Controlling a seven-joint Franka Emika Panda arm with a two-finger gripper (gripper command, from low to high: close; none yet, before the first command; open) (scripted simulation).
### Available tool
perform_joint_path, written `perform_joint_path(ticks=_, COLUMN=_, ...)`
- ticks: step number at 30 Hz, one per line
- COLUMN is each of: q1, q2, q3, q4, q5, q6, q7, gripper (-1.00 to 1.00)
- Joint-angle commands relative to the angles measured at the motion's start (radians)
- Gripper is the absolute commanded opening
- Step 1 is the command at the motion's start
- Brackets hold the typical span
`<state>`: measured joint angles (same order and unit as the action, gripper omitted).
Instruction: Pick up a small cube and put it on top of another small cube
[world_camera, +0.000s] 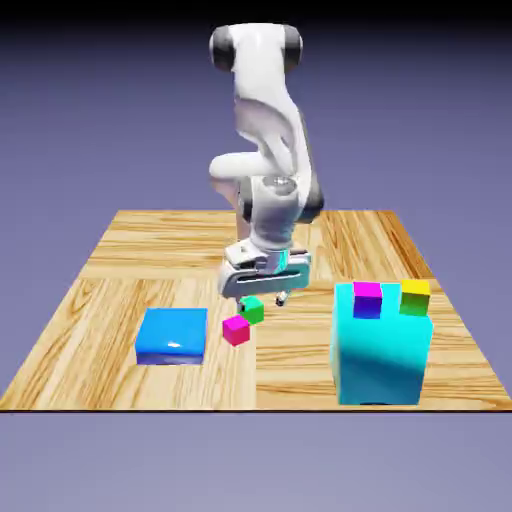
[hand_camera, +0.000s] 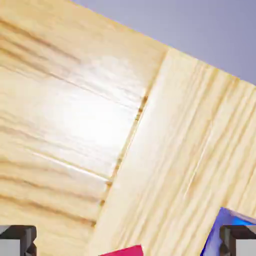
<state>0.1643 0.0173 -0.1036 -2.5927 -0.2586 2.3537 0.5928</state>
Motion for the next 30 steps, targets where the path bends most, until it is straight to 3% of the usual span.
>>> perform_joint_path(ticks=1, q1=0.01, q2=0.036, q3=-0.006, q4=0.013, q5=-0.016, q6=-0.042, q7=-0.009, gripper=0.0)
perform_joint_path(ticks=7, q1=0.063, q2=0.239, q3=-0.042, q4=0.088, q5=-0.105, q6=-0.278, q7=-0.06, gripper=0.0)
perform_joint_path(ticks=13, q1=0.041, q2=0.369, q3=-0.071, q4=0.035, q5=-0.161, q6=-0.094, q7=-0.021, gripper=0.0)
perform_joint_path(ticks=14, q1=0.041, q2=0.369, q3=-0.071, q4=0.035, q5=-0.161, q6=-0.094, q7=-0.021, gripper=-1.0)
perform_joint_path(ticks=19, q1=0.062, q2=0.246, q3=-0.044, q4=0.085, q5=-0.108, q6=-0.267, q7=-0.058, gripper=-1.0)
perform_joint_path(ticks=27, q1=-0.118, q2=-0.042, q3=0.089, q4=-0.095, q5=0.144, q6=-0.42, q7=0.114, gripper=-1.0)
perform_joint_path(ticks=30, q1=-0.126, q2=-0.029, q3=0.092, q4=-0.122, q5=0.148, q6=-0.382, q7=0.124, gripper=-1.0)
